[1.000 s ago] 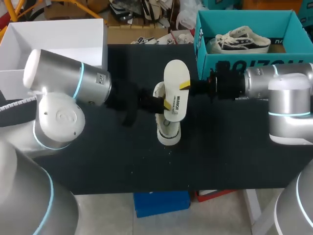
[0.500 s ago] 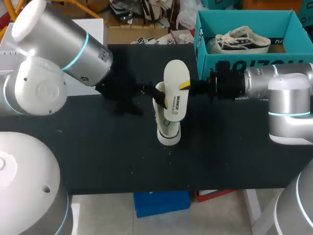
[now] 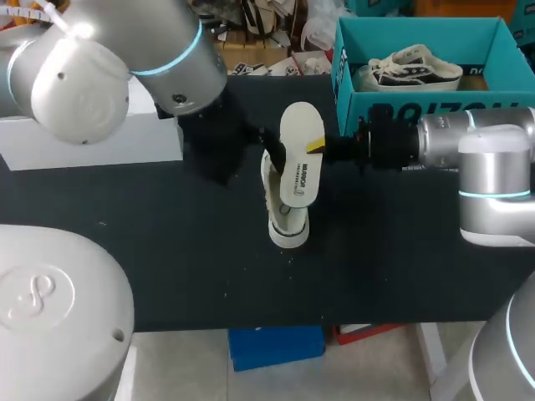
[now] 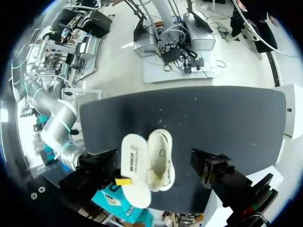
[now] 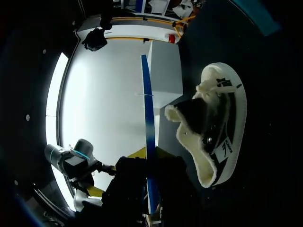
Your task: Take the shoe out of the shoebox, open the shoe tongue, remove and reinsert the insole, then place the shoe into the shoebox
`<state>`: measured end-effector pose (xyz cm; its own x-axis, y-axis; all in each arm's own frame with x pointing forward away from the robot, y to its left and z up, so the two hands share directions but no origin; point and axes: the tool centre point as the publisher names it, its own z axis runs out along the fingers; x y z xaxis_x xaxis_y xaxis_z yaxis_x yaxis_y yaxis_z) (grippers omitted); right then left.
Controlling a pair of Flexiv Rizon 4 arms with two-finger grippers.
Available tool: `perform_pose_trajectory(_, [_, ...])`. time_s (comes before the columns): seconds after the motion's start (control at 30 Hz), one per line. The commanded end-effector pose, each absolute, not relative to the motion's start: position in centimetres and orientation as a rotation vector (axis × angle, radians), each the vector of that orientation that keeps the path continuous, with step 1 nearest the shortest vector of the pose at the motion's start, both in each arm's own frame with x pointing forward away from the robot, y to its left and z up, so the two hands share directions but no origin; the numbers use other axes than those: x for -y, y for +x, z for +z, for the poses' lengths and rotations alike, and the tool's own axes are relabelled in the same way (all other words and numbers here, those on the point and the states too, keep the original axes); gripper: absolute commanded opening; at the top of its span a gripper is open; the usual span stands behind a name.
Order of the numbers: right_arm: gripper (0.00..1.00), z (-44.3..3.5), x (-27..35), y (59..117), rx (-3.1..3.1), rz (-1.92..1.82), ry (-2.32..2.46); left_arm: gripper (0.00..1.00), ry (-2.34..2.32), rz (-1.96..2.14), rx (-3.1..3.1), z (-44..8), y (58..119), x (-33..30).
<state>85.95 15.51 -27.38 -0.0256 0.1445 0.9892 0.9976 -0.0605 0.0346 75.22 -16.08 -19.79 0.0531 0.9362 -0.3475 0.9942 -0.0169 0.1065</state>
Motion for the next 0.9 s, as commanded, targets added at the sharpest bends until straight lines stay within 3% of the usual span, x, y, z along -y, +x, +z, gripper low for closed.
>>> perform_pose_trajectory(0.03, [0.0, -27.4, -15.7, 85.9, 1.307, -1.209, -1.352, 1.0, 2.105, -0.082, -2.049, -19.6, 75.4, 16.5])
perform_pose_trajectory(0.9, [0.0, -27.4, -15.7, 85.9, 1.307, -1.209, -1.352, 1.0, 2.167, 0.057, -2.129, -22.7, 79.8, 22.1])
